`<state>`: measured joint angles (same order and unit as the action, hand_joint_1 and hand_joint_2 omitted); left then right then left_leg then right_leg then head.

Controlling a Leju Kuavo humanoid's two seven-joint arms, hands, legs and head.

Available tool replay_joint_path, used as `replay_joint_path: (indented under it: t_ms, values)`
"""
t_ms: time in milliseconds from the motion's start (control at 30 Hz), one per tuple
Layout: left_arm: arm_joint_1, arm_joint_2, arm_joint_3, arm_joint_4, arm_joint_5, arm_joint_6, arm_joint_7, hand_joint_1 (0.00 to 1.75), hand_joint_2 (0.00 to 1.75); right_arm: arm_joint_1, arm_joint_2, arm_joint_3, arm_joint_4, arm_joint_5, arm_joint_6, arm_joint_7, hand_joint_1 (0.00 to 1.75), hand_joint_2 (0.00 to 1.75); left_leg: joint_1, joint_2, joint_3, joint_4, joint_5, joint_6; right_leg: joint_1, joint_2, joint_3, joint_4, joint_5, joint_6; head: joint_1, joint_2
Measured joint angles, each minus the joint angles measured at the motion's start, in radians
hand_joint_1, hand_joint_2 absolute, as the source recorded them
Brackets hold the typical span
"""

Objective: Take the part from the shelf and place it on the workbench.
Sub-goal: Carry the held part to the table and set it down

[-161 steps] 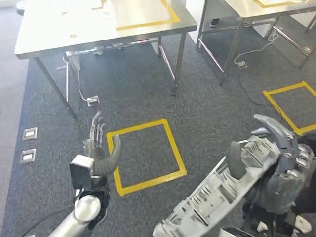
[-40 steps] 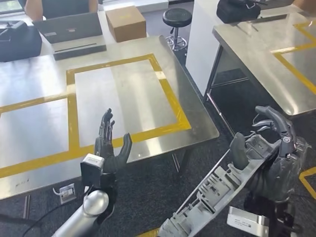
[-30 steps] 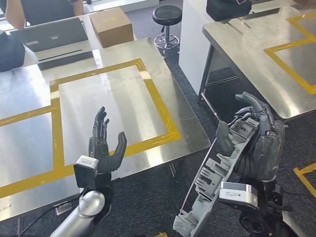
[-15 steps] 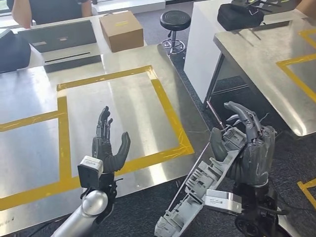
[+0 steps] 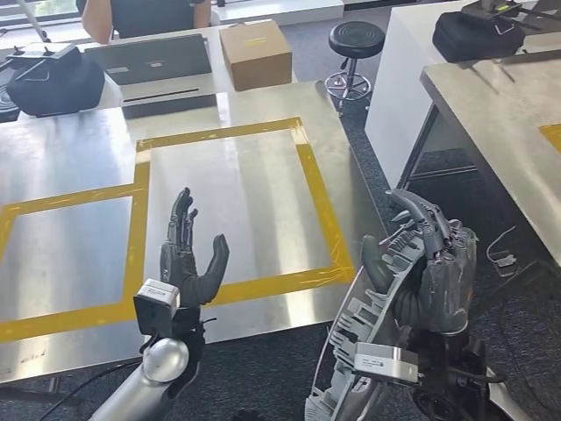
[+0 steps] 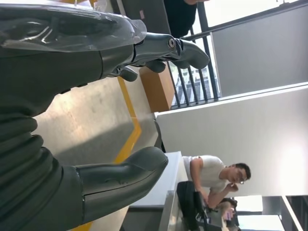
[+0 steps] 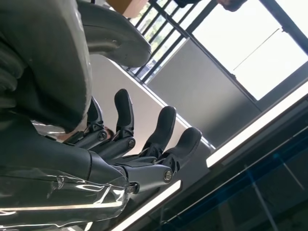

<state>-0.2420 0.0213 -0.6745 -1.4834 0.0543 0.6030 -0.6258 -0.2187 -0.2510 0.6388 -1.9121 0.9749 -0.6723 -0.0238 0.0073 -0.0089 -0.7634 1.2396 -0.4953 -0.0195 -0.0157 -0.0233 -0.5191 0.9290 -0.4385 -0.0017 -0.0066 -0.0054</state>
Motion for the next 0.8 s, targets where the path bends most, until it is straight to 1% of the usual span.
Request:
replay_joint_path:
  t_ms: [33, 67, 100, 133, 167, 200, 233, 267, 300, 333, 367, 400, 433, 467, 500, 533, 567, 600, 633, 667, 700, 733, 767, 800]
  values:
    - [0.0, 0.0, 0.0, 0.002, 0.0, 0.0, 0.0, 0.0, 1.75, 0.0, 0.0, 0.0, 0.0, 0.0, 0.0, -0.001, 1.75, 1.75, 0.0, 0.005, 0.022, -0.043, 0.028, 0.001, 0.0, -0.011, 0.002, 0.001, -0.002, 0.001, -0.004, 0.0]
    - [-0.001, 0.0, 0.0, 0.003, 0.0, -0.001, 0.0, 0.0, 1.75, 0.0, 0.0, 0.0, 0.0, 0.001, 0.0, -0.002, 1.75, 1.75, -0.001, 0.017, 0.061, -0.117, 0.063, 0.005, 0.001, -0.021, 0.004, 0.001, -0.006, 0.003, -0.008, 0.0]
    - [-0.003, 0.0, 0.0, 0.003, 0.0, -0.002, -0.001, 0.0, 1.75, 0.001, 0.0, 0.0, 0.0, 0.002, 0.0, -0.002, 1.75, 1.75, -0.005, 0.036, 0.103, -0.194, 0.089, 0.01, 0.004, -0.029, 0.007, 0.002, -0.01, 0.006, -0.013, 0.0]
    - [-0.005, -0.001, 0.0, 0.003, 0.0, -0.004, -0.001, 0.0, 1.75, 0.001, 0.0, 0.0, 0.0, 0.002, 0.0, -0.002, 1.75, 1.75, -0.008, 0.05, 0.134, -0.252, 0.106, 0.016, 0.006, -0.037, 0.009, 0.003, -0.014, 0.01, -0.015, 0.0]
    - [-0.006, -0.001, 0.0, 0.004, 0.0, -0.005, -0.002, 0.0, 1.75, 0.001, 0.0, 0.0, 0.0, 0.002, 0.0, -0.002, 1.75, 1.75, -0.011, 0.059, 0.151, -0.286, 0.112, 0.022, 0.009, -0.044, 0.011, 0.004, -0.018, 0.015, -0.014, 0.0]
    - [-0.007, -0.002, -0.001, 0.004, 0.0, -0.006, -0.003, 0.0, 1.75, 0.001, 0.0, 0.0, 0.0, 0.002, 0.0, -0.002, 1.75, 1.75, -0.014, 0.058, 0.154, -0.295, 0.109, 0.027, 0.012, -0.051, 0.013, 0.004, -0.021, 0.02, -0.012, 0.0]
    - [-0.008, -0.002, -0.001, 0.004, 0.0, -0.006, -0.003, 0.0, 1.75, 0.001, 0.0, 0.0, 0.0, 0.002, 0.0, -0.001, 1.75, 1.75, -0.014, 0.046, 0.154, -0.296, 0.11, 0.032, 0.012, -0.059, 0.016, 0.004, -0.023, 0.024, -0.009, 0.0]
    - [-0.007, -0.003, -0.001, 0.004, 0.0, -0.006, -0.003, 0.0, 1.75, 0.001, 0.0, 0.0, 0.0, 0.002, 0.0, -0.001, 1.75, 1.75, -0.012, 0.037, 0.156, -0.298, 0.111, 0.036, 0.009, -0.06, 0.015, 0.005, -0.029, 0.03, -0.007, 0.0]
    - [-0.008, -0.004, -0.001, 0.004, 0.0, -0.006, -0.003, 0.0, 1.75, 0.001, 0.0, 0.0, 0.0, 0.002, 0.0, -0.001, 1.75, 1.75, -0.009, 0.027, 0.158, -0.301, 0.112, 0.04, 0.007, -0.05, 0.011, 0.018, -0.041, 0.035, -0.005, 0.0]
    - [-0.009, -0.005, -0.001, 0.004, 0.001, -0.006, -0.004, 0.0, 1.75, 0.001, 0.0, -0.001, -0.001, 0.002, 0.0, -0.001, 1.75, 1.75, -0.006, 0.019, 0.161, -0.304, 0.113, 0.044, 0.004, -0.033, -0.002, 0.05, -0.063, 0.04, -0.001, 0.0]
    - [-0.009, -0.007, -0.001, 0.005, 0.0, -0.007, -0.004, 0.0, 1.75, 0.002, 0.0, -0.001, -0.001, 0.002, 0.0, -0.001, 1.75, 1.75, -0.003, 0.011, 0.163, -0.305, 0.113, 0.047, 0.001, -0.011, -0.029, 0.106, -0.093, 0.044, 0.006, 0.0]
    - [-0.009, -0.008, -0.002, 0.005, 0.0, -0.007, -0.004, 0.0, 1.75, 0.003, 0.0, -0.001, -0.001, 0.002, 0.0, -0.001, 1.75, 1.75, -0.003, 0.002, 0.163, -0.305, 0.112, 0.049, 0.001, 0.007, -0.063, 0.18, -0.127, 0.047, 0.014, 0.0]
    - [-0.009, -0.009, -0.002, 0.005, 0.0, -0.007, -0.004, 0.0, 1.75, 0.004, 0.0, -0.001, 0.0, 0.002, 0.0, -0.001, 1.75, 1.75, -0.003, -0.008, 0.163, -0.305, 0.112, 0.051, 0.0, 0.014, -0.1, 0.254, -0.155, 0.05, 0.022, 0.0]
    - [-0.008, -0.009, -0.002, 0.005, -0.001, -0.007, -0.004, 0.0, 1.75, 0.005, 0.0, 0.0, 0.0, 0.002, 0.0, 0.0, 1.75, 1.75, -0.003, -0.019, 0.164, -0.304, 0.111, 0.051, -0.001, 0.018, -0.128, 0.305, -0.166, 0.052, 0.026, 0.0]
    - [-0.008, -0.009, -0.003, 0.005, -0.003, -0.007, -0.004, 0.0, 1.75, 0.005, 0.0, 0.001, 0.0, 0.001, 0.0, 0.001, 1.75, 1.75, -0.003, -0.031, 0.165, -0.304, 0.111, 0.051, -0.002, 0.019, -0.139, 0.318, -0.156, 0.053, 0.03, 0.0]
    - [-0.008, -0.009, -0.003, 0.005, -0.004, -0.007, -0.003, 0.0, 1.75, 0.004, 0.0, 0.001, 0.0, -0.001, 0.0, 0.003, 1.75, 1.75, -0.002, -0.044, 0.167, -0.303, 0.11, 0.05, -0.003, 0.022, -0.13, 0.288, -0.126, 0.053, 0.034, 0.0]
    - [-0.008, -0.009, -0.003, 0.005, -0.006, -0.006, -0.003, 0.0, 1.75, 0.001, 0.0, 0.001, 0.001, -0.005, 0.0, 0.006, 1.75, 1.75, -0.001, -0.057, 0.169, -0.302, 0.108, 0.048, -0.005, 0.03, -0.104, 0.222, -0.081, 0.051, 0.04, 0.0]
    - [-0.008, -0.01, -0.004, 0.005, -0.008, -0.005, -0.002, 0.0, 1.75, -0.003, 0.0, 0.002, 0.002, -0.01, 0.0, 0.01, 1.75, 1.75, 0.0, -0.069, 0.171, -0.3, 0.107, 0.045, -0.007, 0.048, -0.073, 0.15, -0.044, 0.049, 0.048, 0.0]
    - [-0.009, -0.011, -0.004, 0.005, -0.009, -0.004, -0.002, 0.0, 1.75, -0.008, 0.0, 0.002, 0.004, -0.017, 0.0, 0.013, 1.75, 1.75, 0.0, -0.079, 0.17, -0.297, 0.106, 0.042, -0.009, 0.066, -0.047, 0.087, -0.018, 0.046, 0.054, 0.0]
    - [-0.01, -0.012, -0.005, 0.005, -0.009, -0.003, -0.001, 0.0, 1.75, -0.017, 0.0, 0.003, 0.007, -0.025, 0.0, 0.015, 1.75, 1.75, 0.0, -0.088, 0.167, -0.295, 0.107, 0.037, -0.009, 0.08, -0.026, 0.045, -0.008, 0.044, 0.06, 0.0]
    - [-0.01, -0.013, -0.006, 0.005, -0.01, -0.003, 0.0, 0.0, 1.75, -0.027, 0.0, 0.005, 0.011, -0.033, 0.0, 0.017, 1.75, 1.75, 0.0, -0.095, 0.162, -0.294, 0.109, 0.032, -0.008, 0.088, -0.017, 0.029, -0.01, 0.041, 0.064, 0.0]
    - [-0.011, -0.014, -0.007, 0.005, -0.01, -0.004, 0.001, 0.0, 1.75, -0.037, 0.0, 0.007, 0.015, -0.042, 0.0, 0.018, 1.75, 1.75, 0.001, -0.103, 0.157, -0.294, 0.112, 0.026, -0.006, 0.083, -0.013, 0.023, -0.011, 0.037, 0.065, 0.0]
    - [-0.011, -0.015, -0.007, 0.005, -0.01, -0.006, 0.001, 0.0, 1.75, -0.048, 0.0, 0.01, 0.019, -0.049, 0.0, 0.02, 1.75, 1.75, 0.002, -0.106, 0.153, -0.294, 0.113, 0.02, -0.008, 0.075, -0.007, 0.018, -0.01, 0.031, 0.066, 0.0]
    - [-0.011, -0.015, -0.008, 0.005, -0.01, -0.007, 0.001, 0.0, 1.75, -0.056, 0.0, 0.012, 0.023, -0.054, 0.0, 0.02, 1.75, 1.75, 0.001, -0.097, 0.149, -0.286, 0.107, 0.015, -0.01, 0.066, -0.005, 0.013, -0.007, 0.026, 0.065, 0.0]
